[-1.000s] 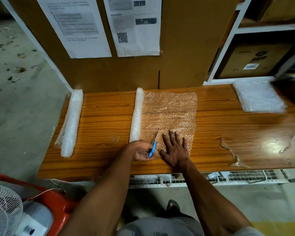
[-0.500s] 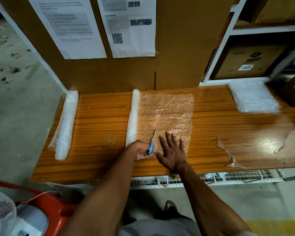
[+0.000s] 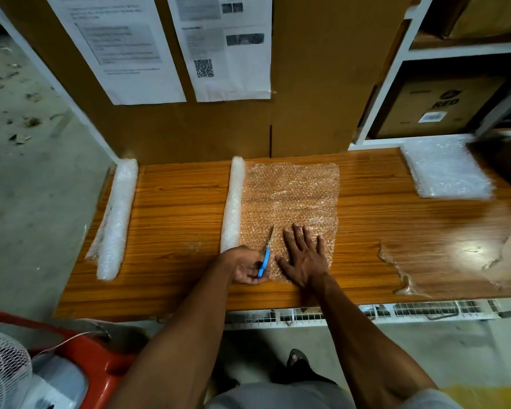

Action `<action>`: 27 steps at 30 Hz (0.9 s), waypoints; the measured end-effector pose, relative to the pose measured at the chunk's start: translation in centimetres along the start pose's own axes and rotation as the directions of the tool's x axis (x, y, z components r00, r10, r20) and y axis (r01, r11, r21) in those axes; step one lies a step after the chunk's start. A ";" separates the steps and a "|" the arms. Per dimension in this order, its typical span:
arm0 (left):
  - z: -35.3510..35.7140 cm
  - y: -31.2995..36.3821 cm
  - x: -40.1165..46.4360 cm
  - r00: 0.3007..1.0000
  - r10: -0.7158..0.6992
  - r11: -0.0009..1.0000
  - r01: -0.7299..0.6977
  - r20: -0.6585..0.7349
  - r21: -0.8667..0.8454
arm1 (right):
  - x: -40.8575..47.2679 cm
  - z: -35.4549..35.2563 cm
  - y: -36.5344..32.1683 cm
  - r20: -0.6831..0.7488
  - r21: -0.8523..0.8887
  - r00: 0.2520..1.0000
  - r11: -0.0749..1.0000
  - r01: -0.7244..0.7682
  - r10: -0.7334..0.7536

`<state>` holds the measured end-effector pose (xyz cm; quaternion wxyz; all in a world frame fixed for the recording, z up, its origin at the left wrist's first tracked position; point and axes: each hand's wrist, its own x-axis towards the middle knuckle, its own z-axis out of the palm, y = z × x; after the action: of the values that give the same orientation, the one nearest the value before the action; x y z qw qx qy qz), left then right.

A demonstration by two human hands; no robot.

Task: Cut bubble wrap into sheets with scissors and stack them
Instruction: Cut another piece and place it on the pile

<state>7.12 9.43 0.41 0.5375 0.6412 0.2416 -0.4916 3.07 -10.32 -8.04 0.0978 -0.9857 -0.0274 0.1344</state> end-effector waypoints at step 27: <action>1.6 2.4 1.5 0.993 0.092 0.990 -0.100 -0.081 -0.102 | 1.5 -1.5 0.7 -0.133 0.075 0.990 0.996 -0.041 0.050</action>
<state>9.13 6.93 0.20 0.5840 0.6410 0.2565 -0.4270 4.89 -11.20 -7.18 0.1317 -0.9888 0.0067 0.0705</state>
